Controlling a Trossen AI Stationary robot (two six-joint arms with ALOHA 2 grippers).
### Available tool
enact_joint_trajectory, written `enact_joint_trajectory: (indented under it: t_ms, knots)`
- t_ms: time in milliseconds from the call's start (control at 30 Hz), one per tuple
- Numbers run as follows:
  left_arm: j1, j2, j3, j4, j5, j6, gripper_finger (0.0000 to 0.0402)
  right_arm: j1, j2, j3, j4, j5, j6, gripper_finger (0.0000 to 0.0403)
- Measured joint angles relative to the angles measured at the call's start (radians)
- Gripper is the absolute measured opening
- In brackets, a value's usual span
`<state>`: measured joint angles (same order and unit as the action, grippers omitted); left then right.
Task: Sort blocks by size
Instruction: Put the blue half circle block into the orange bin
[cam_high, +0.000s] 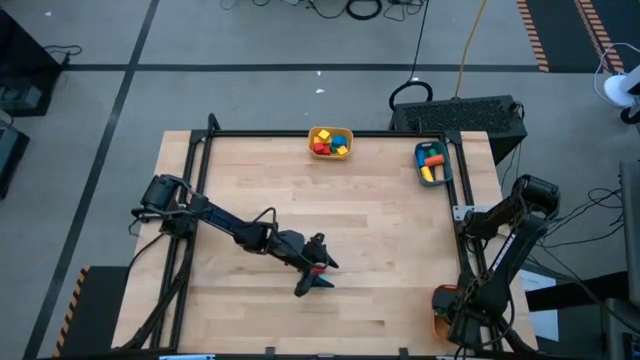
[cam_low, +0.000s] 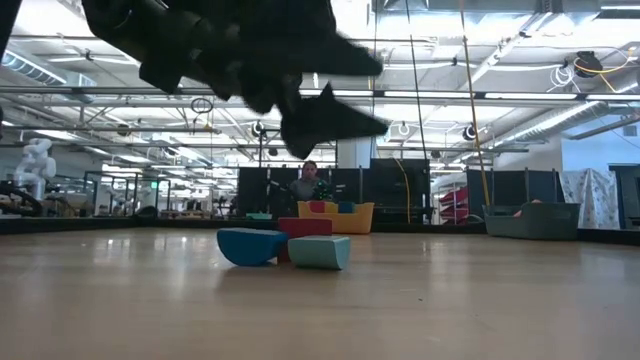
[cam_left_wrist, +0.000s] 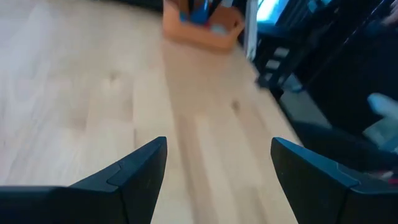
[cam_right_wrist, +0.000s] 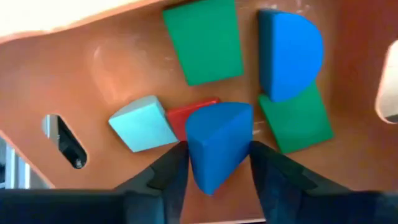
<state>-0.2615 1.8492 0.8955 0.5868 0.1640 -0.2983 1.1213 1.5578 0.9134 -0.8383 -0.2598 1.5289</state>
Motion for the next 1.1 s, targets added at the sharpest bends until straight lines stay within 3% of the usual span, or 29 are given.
enact_joint_trajectory:
  t_ms: [233, 500, 667, 933, 1100]
  knots:
    - [0.003, 0.001, 0.0, -0.106, -0.043, 0.0, 0.0287, 0.0, 0.0, 0.0, -0.013, -0.001, 0.001, 0.0195]
    - [0.005, 0.001, 0.0, -0.104, -0.049, -0.003, 0.0287, -0.001, 0.0, 0.087, -0.137, 0.005, 0.031, 0.0189]
    - [0.0, 0.001, 0.0, -0.172, 0.005, -0.023, 0.0287, -0.002, 0.0, 0.2, -0.249, 0.118, 0.023, 0.0185]
    - [-0.02, -0.003, 0.0, -0.342, 0.011, -0.035, 0.0287, -0.004, 0.0, 0.324, -0.325, 0.407, -0.007, 0.0185]
    - [-0.043, -0.005, 0.003, -0.392, -0.016, -0.032, 0.0287, -0.015, 0.0, 0.326, -0.326, 0.421, -0.015, 0.0185]
